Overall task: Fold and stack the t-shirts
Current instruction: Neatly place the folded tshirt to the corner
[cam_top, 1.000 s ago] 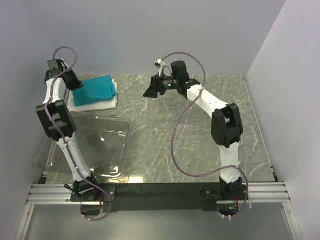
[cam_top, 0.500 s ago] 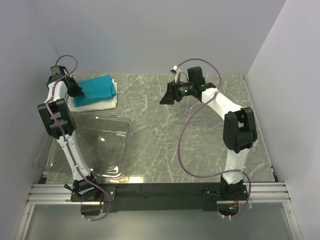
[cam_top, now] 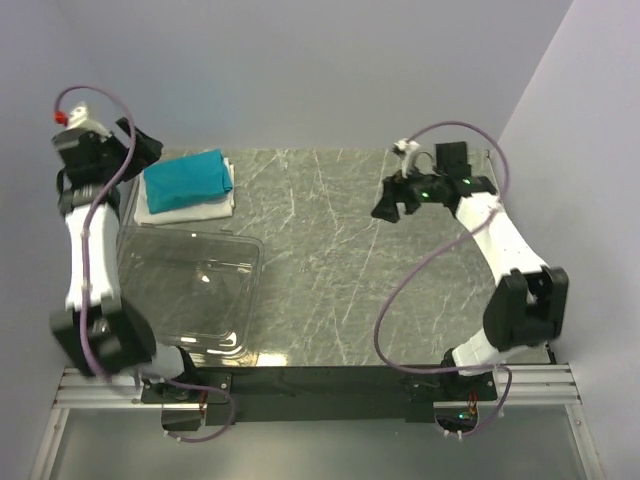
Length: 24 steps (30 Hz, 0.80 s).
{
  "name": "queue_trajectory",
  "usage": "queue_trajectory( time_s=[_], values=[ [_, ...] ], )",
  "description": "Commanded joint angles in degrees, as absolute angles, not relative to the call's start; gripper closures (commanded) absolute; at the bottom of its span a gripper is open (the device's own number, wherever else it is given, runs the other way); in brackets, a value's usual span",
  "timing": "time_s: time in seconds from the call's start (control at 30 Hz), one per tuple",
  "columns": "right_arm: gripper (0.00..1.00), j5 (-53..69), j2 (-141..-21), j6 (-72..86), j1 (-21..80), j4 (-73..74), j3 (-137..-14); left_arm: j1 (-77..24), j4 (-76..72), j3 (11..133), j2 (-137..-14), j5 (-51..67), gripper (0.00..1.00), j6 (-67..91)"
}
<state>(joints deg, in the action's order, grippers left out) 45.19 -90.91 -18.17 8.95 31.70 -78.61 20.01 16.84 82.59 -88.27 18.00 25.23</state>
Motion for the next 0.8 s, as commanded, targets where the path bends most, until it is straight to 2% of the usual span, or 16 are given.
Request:
queue_trajectory(
  time_s=[0.0, 0.13, 0.2, 0.4, 0.5, 0.57, 0.6, 0.63, 0.7, 0.73, 0.77],
  values=[
    [0.14, 39.13, -81.95, -21.27, 5.28, 33.93, -74.46, 21.88, 9.58, 69.66, -76.14, 18.28, 0.00, 29.34],
    [0.12, 35.25, -74.19, -18.82, 0.71, 30.68, -65.68, 23.82, 10.98, 60.74, -68.65, 28.20, 0.01, 29.45],
    [0.11, 32.09, -71.02, -16.00, 0.26, 28.74, -63.29, 23.38, 15.10, 57.68, -65.40, 30.31, 0.08, 26.81],
    [0.10, 29.44, -62.59, -15.47, -3.96, 25.32, -53.18, 14.87, 22.33, 51.25, -56.34, 21.72, 0.08, 20.92],
    [0.11, 30.93, -61.35, -14.68, -3.96, 24.52, -49.49, 13.53, 16.38, 51.41, -60.98, 19.60, 0.17, 24.25],
    [0.11, 32.42, -61.09, -13.72, -3.96, 24.00, -48.43, 13.45, 13.46, 53.51, -68.50, 18.46, 0.31, 28.45],
    [0.11, 32.78, -60.91, -13.45, -3.87, 23.82, -47.99, 13.45, 12.23, 57.18, -71.77, 18.81, 0.42, 29.61],
    [0.11, 33.04, -60.82, -13.10, -3.87, 23.64, -47.21, 13.53, 11.17, 59.57, -75.03, 18.81, 0.61, 30.92],
    [0.11, 33.66, -60.21, -12.22, -3.78, 22.94, -46.24, 13.36, 10.46, 66.92, -85.13, 19.86, 0.83, 33.30],
    [0.11, 33.66, -59.94, -12.13, -3.78, 22.77, -46.06, 13.36, 10.28, 69.41, -88.21, 20.82, 0.99, 34.09],
    [0.11, 33.49, -59.85, -11.87, -3.78, 22.59, -45.88, 13.45, 10.28, 71.87, -93.90, 21.18, 0.99, 34.71]
  ],
)
